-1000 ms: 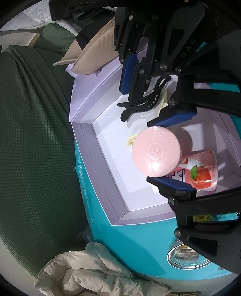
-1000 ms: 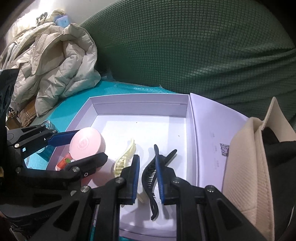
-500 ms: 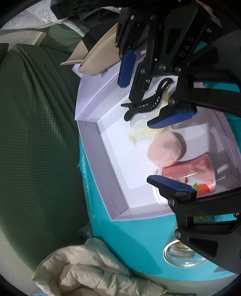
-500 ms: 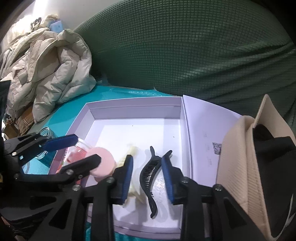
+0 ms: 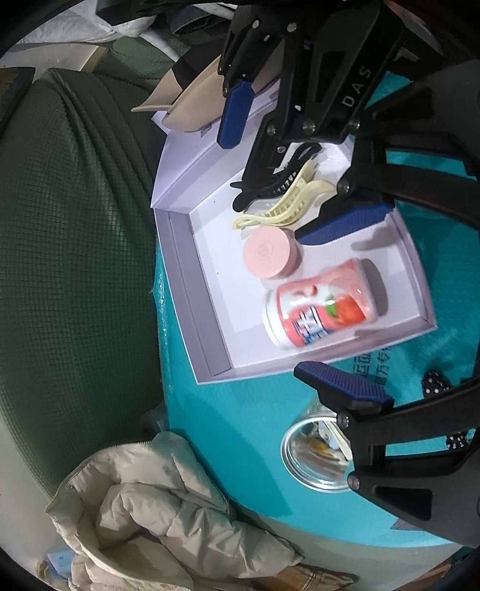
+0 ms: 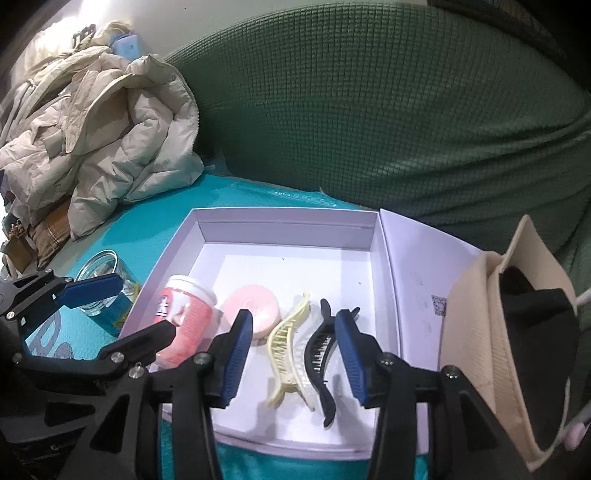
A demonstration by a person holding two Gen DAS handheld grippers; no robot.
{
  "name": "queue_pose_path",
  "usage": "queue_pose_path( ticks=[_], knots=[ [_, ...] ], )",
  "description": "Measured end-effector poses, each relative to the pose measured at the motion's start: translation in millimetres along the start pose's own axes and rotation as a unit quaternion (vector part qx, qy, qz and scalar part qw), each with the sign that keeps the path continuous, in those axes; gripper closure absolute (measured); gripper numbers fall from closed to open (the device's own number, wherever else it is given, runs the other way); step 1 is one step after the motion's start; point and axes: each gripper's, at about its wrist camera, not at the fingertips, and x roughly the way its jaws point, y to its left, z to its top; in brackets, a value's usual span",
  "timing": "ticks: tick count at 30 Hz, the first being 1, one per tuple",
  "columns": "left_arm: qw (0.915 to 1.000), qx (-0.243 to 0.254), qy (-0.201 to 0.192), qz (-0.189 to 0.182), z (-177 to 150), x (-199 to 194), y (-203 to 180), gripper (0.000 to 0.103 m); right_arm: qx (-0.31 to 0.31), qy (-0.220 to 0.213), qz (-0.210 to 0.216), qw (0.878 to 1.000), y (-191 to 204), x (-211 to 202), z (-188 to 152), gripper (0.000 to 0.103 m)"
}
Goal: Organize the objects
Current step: 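Open both grippers to release the compact and claw clip in the box, then withdraw both tools from the box toward the scrunchies and black hair tie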
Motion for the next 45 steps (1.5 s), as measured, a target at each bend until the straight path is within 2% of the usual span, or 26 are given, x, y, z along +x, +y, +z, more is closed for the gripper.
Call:
queue_pose_path(
  ticks=[7,13,21,24,34,45],
  knots=[
    [0.9995,-0.011,-0.028,-0.012,-2,-19,2,0.039,0.015,-0.002,-0.016,1.0,1,-23,-3,0.05],
    [0.999,-0.017,-0.032,-0.028,-6,-30,-1,0.039,0.034,0.008,-0.029,0.999,-2,-37,-10,0.047],
    [0.9986,-0.022,-0.04,-0.025,-20,-51,6,0.039,0.056,0.017,-0.041,0.997,6,-53,-27,0.043],
    [0.9981,-0.035,-0.047,-0.019,-31,-63,15,0.038,0.063,0.014,-0.036,0.997,13,-61,-35,0.042],
    [0.9967,-0.073,-0.034,-0.007,-73,-87,46,0.038,0.044,0.024,-0.034,0.998,52,-79,-62,0.042],
    [0.9961,-0.083,-0.026,0.013,-124,-112,64,0.038,0.04,0.021,-0.029,0.999,93,-101,-97,0.041]
  ],
)
